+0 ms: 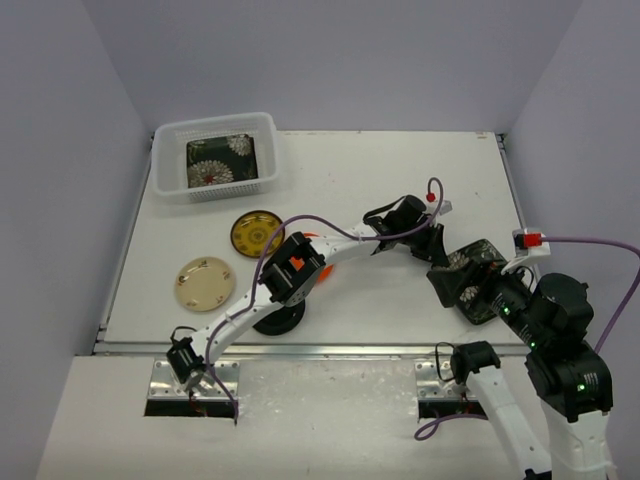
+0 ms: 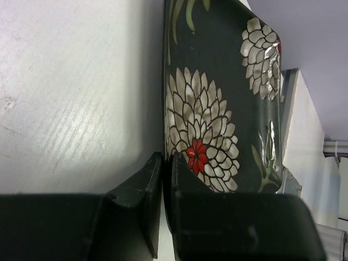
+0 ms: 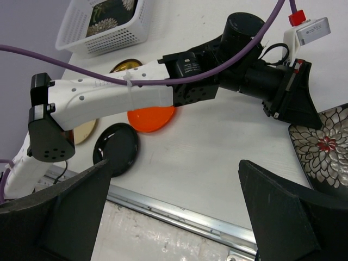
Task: Place the plates into the plastic bin on the countertop
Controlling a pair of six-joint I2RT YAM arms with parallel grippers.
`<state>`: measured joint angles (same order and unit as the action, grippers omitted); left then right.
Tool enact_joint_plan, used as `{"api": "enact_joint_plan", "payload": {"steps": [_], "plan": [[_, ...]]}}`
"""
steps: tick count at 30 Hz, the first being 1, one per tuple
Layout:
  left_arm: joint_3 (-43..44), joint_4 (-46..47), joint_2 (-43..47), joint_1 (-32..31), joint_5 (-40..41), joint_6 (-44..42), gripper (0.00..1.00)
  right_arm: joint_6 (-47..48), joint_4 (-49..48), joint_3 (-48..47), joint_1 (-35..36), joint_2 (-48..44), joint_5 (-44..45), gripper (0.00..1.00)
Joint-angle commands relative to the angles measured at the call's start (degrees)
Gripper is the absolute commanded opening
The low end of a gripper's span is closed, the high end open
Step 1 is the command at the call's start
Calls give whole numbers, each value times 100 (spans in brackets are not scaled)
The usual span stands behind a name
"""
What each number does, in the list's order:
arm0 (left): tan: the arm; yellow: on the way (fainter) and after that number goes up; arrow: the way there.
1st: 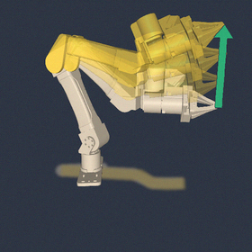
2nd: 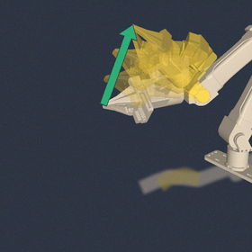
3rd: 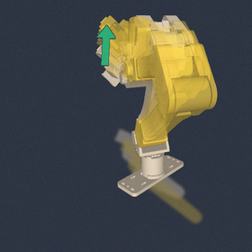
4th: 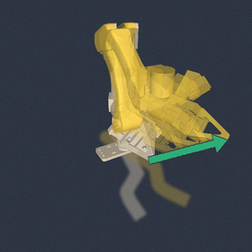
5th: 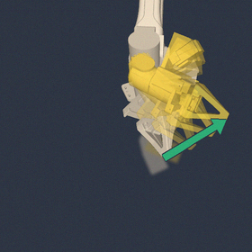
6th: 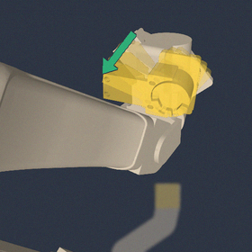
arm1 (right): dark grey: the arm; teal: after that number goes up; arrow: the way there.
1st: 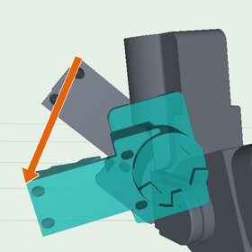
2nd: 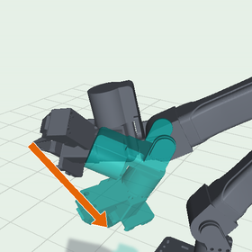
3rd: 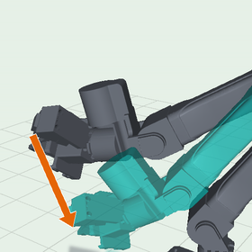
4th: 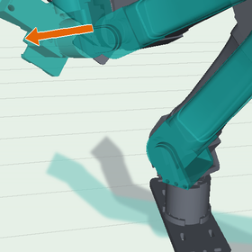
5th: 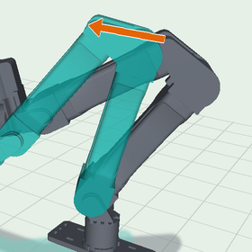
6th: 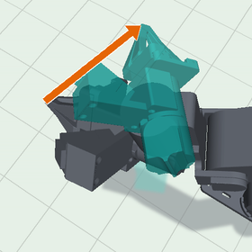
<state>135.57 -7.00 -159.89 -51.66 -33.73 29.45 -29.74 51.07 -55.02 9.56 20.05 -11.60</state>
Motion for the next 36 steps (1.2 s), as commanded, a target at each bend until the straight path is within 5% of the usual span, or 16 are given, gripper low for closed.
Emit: {"api": "enact_joint_plan", "payload": {"steps": [1,11,24,28,36], "plan": [[-576,-261,75,-13,-58,-146,0,47,-215,31,11,-34,26,99],[-2827,1664,3150,663,425,484,0,60,-393,124,11,87,185,99],[-4155,2225,4744,2292,257,1525,0,3,-710,347,11,271,222,99],[-4714,2693,5274,3029,7,2019,0,-23,-837,428,11,359,170,99],[-5221,2063,6212,5603,133,1993,0,-3,-1281,750,11,670,2,99]]}}
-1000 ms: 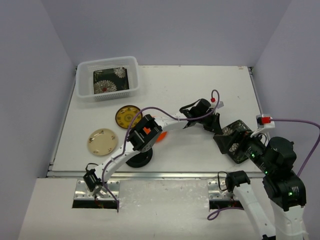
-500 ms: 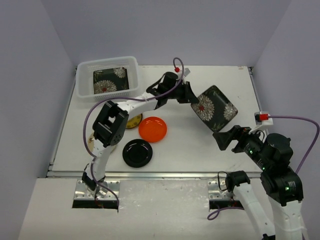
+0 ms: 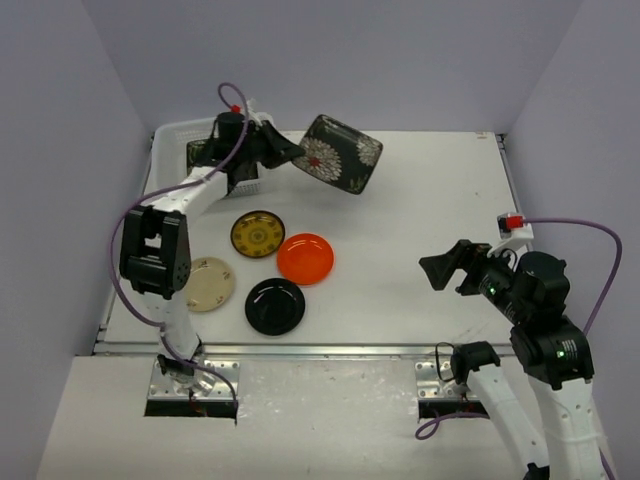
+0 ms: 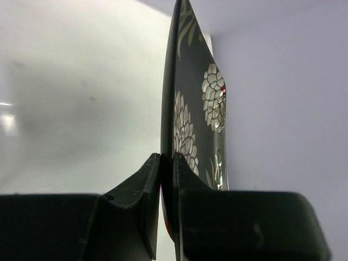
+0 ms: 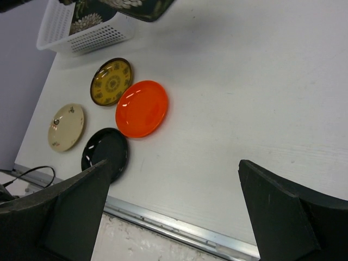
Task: Place the plates into the plastic bin on the countertop
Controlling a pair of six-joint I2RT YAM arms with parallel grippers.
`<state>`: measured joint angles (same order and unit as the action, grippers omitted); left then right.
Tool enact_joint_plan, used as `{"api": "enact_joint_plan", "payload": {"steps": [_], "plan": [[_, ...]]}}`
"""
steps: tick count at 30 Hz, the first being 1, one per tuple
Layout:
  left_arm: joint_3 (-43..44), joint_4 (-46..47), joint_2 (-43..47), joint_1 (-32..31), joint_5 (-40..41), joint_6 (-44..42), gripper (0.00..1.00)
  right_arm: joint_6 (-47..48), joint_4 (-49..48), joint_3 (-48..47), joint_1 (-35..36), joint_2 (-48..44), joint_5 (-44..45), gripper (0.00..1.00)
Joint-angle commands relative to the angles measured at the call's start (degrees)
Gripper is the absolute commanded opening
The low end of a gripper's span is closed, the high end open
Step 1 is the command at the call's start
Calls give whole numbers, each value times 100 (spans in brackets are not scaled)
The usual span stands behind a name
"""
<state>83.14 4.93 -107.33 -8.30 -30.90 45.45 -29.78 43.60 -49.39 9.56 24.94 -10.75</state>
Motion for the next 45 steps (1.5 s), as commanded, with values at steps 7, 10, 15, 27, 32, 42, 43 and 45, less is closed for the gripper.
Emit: {"api": "enact_joint_plan", "payload": {"steps": [7,10,15,27,32,42,43,45], "plan": [[68,1048,522,2797,-976,192,0,-86,-969,391,11,397,-348,99],[408,961,10,3103,-1307,-28,0,-89,-1102,462,11,424,-384,99],[111,1194,-143,3307,-1412,-105,0,7,-1153,537,11,503,-375,99],[-544,1765,-603,3299,-825,131,0,34,-1240,669,11,512,-465,99],[-575,1966,-702,3317,-614,211,0,40,-1271,716,11,551,-512,99],[-143,1593,-1055,3317,-381,306,18,37,-1361,764,11,699,-645,99],[-137,1534,-1038,3314,-350,295,30,45,-1363,758,11,717,-656,99],[-118,1407,-971,3315,-293,229,46,51,-1378,748,11,748,-685,99]]}}
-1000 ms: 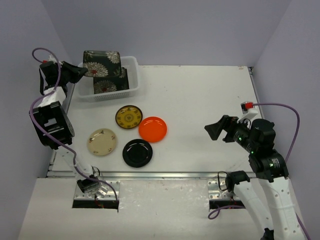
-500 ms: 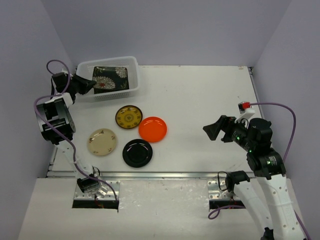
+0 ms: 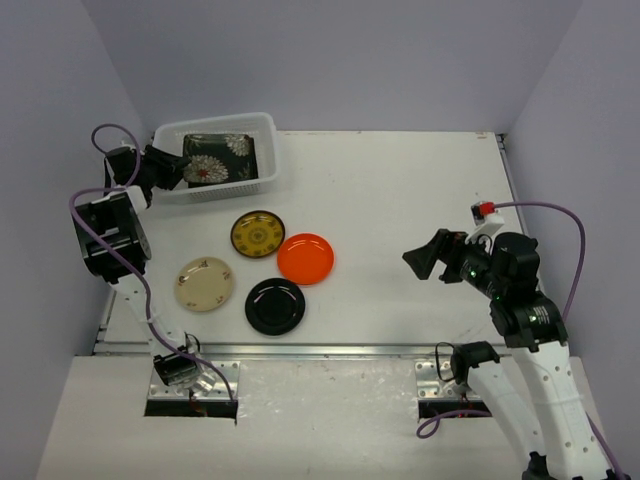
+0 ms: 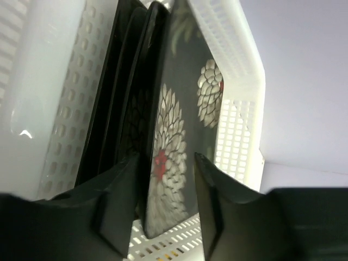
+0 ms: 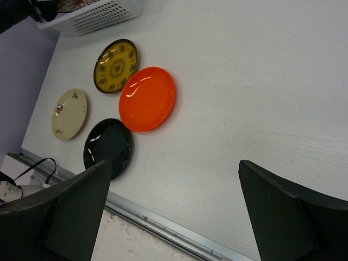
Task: Place the plates into the plastic bin on the countertop
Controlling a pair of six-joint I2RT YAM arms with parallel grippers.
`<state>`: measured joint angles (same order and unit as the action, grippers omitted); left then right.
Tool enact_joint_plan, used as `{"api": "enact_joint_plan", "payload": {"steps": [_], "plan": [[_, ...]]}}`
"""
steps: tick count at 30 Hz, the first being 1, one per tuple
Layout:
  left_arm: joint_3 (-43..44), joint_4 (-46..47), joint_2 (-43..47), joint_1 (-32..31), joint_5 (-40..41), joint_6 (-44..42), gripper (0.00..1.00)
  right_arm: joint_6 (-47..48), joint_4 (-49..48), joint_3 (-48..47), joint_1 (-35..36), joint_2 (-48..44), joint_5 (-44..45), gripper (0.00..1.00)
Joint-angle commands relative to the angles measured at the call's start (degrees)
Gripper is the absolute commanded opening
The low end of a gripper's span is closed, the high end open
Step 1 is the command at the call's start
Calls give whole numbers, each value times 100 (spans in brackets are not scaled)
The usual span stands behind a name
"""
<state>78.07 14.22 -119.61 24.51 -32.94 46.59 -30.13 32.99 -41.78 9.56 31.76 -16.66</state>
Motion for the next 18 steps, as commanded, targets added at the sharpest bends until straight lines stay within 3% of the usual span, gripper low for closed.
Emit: {"api": "enact_joint_plan", "payload": {"steps": [1,3,5,7,9,15,18], "plan": [[404,337,325,29,6,31,53,86,-338,-8,11,92,-131,99],[479,113,388,17,150,-81,60,72,-362,0,11,130,-171,99],[840,-472,447,-12,451,-361,71,56,-437,51,11,194,-232,99],[1115,-1193,455,-61,698,-707,76,35,-547,127,11,272,-266,99],[1353,-1805,465,-110,1087,-920,98,17,-728,266,11,425,-366,99],[1851,-2953,521,-237,1731,-1223,100,-162,-1353,594,11,1231,-885,99],[1784,-3167,1186,-301,1924,-1296,100,-566,-2272,887,51,2157,-1191,99]]}}
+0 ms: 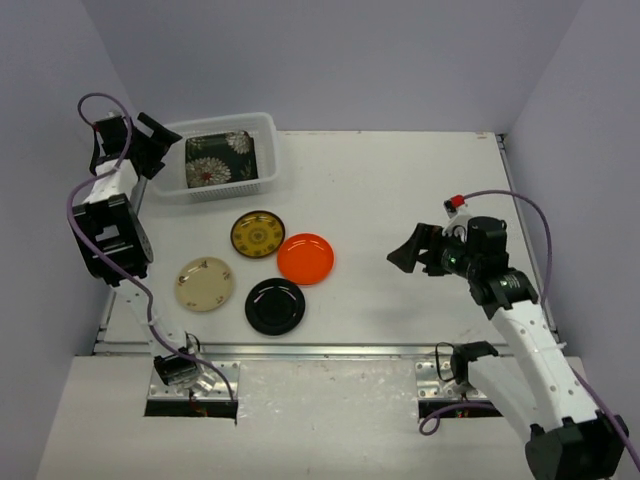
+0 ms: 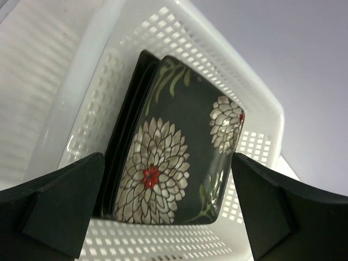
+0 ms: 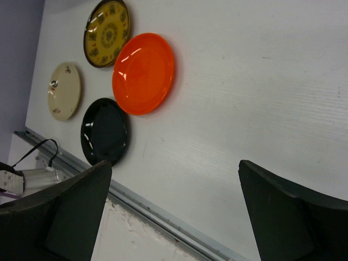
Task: Place the plates into the plastic bin on the countertop
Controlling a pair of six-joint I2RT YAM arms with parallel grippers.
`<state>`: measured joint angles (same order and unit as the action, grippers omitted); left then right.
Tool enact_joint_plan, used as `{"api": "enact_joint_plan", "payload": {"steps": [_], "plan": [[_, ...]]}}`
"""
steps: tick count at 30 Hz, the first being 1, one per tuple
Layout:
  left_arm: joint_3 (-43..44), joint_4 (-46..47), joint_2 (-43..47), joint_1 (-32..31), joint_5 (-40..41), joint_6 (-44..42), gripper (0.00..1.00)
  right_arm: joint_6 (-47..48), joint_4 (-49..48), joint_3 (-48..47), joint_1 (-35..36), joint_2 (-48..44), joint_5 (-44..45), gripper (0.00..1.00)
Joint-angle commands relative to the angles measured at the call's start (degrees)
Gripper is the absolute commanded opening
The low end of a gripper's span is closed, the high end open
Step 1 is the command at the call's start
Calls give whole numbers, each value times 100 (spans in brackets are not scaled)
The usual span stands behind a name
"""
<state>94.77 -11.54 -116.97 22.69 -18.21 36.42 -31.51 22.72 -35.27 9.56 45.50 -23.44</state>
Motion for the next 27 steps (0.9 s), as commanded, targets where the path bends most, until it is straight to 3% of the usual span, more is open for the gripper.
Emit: {"api": "enact_joint_plan", "payload": {"steps": [1,3,6,8,11,16,18,22,27], "plan": [[44,-660,1242,-174,468,-312,100,-570,-1520,256,117,1179,-559,99],[-119,-800,1922,-296,493,-378,100,-862,-2074,275,268,2001,-632,99],[-1117,-387,3285,-455,185,-226,100,-1081,-2815,85,771,2798,-401,99],[-2340,227,4401,-481,-356,29,100,-1473,-3445,-78,1035,3532,-359,99],[-3819,586,5837,-614,-377,40,100,-1885,-4373,-315,1255,4752,-513,96],[-5158,227,7237,-643,-531,-360,100,-2396,-5275,-600,1401,6184,-415,87],[-5348,92,7444,-643,-657,-557,100,-2622,-5610,-726,1445,6599,-361,75],[-5598,-297,7659,-652,-591,-1073,100,-2888,-5836,-989,1505,7226,-87,40],[-5876,-278,7760,-974,-382,-1294,100,-2987,-5985,-1006,1544,7556,-91,17]]}}
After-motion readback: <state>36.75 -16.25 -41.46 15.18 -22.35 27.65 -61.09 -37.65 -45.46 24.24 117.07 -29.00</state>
